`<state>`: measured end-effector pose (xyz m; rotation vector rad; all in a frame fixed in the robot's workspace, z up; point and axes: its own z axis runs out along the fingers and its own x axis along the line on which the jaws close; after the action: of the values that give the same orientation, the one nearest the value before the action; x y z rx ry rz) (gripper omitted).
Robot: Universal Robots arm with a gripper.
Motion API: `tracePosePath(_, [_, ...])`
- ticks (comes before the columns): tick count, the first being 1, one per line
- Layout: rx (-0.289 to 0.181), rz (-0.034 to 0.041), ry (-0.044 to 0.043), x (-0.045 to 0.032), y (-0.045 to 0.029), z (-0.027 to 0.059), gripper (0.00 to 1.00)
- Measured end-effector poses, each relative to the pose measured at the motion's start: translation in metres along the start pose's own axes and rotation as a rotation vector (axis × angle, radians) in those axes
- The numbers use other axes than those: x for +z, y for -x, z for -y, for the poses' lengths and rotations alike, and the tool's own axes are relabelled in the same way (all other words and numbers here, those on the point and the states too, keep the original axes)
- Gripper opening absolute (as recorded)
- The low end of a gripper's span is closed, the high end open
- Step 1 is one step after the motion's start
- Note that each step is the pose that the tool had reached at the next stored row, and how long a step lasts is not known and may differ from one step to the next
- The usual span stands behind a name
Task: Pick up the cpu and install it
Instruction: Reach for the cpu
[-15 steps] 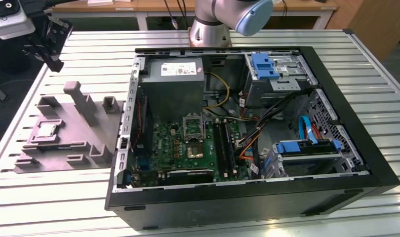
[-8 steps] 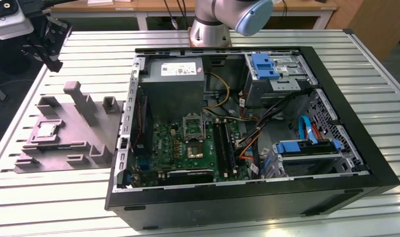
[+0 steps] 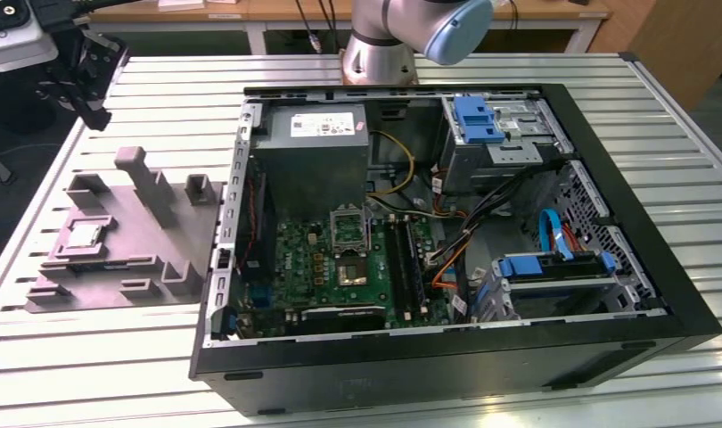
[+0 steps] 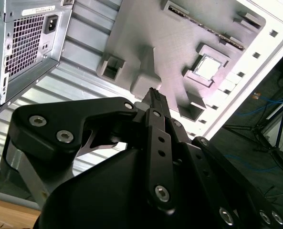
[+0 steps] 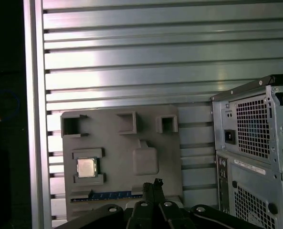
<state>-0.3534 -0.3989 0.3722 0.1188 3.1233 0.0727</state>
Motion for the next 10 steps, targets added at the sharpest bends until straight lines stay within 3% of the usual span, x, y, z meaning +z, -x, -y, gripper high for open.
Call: tracePosePath(10, [0.000, -0.0004, -0.0001, 0.0002, -0.0020, 0.0002, 0.11])
